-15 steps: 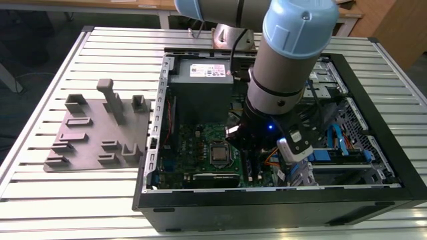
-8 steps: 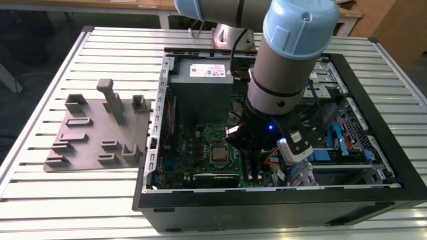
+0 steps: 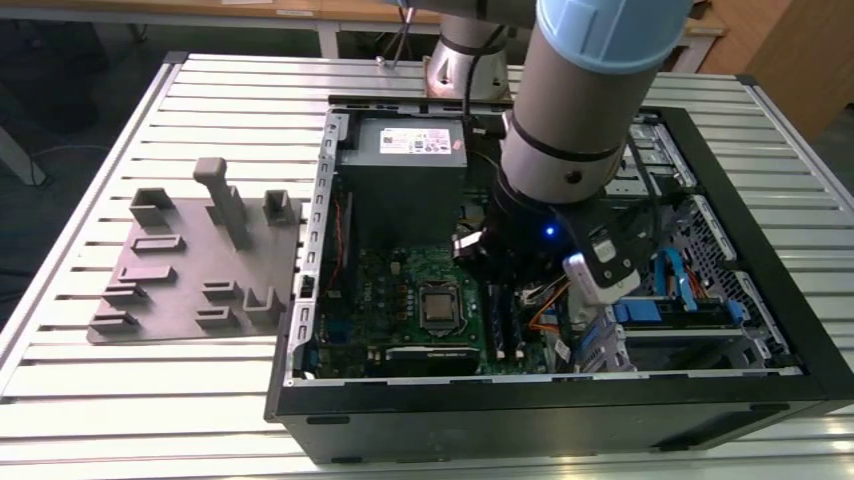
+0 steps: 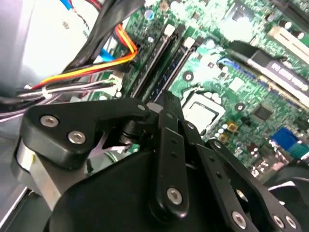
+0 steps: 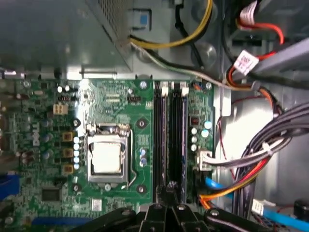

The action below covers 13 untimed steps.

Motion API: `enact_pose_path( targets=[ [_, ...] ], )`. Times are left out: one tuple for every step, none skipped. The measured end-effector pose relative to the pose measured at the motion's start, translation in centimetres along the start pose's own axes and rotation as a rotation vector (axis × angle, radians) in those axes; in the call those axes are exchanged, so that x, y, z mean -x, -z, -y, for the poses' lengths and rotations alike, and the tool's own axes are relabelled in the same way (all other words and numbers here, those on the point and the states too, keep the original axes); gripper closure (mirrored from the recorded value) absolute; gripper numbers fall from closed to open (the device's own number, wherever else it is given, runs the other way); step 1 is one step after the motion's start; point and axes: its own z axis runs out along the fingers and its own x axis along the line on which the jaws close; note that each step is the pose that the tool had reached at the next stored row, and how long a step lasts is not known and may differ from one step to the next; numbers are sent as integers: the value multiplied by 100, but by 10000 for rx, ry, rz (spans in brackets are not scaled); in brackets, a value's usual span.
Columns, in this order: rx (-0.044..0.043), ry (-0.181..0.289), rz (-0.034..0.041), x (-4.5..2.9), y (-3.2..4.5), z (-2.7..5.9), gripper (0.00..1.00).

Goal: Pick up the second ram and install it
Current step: 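Press down the second ram until it locks into place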

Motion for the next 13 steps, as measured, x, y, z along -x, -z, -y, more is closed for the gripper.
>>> enact_pose_path(
  targets=[
    [-2, 0, -1, 0, 7, -22, 90],
    [-2, 0, -1, -1, 15, -46, 90],
    [-1, 0, 0, -1, 24, -64, 90],
    [-1, 0, 0, -1, 34, -73, 90],
    [-2, 1, -1, -1, 43, -74, 90],
    [-1, 2, -1, -1, 49, -74, 90],
    [5, 1, 0, -1, 50, -75, 90],
    [9, 1, 1, -1, 50, -75, 90],
    [9, 1, 1, -1, 50, -75, 90],
    [9, 0, 0, -1, 50, -75, 90],
    [7, 1, 0, -1, 51, -75, 90],
    [8, 1, -1, -1, 51, -75, 90],
    [9, 0, -1, -1, 51, -74, 90]
  ],
)
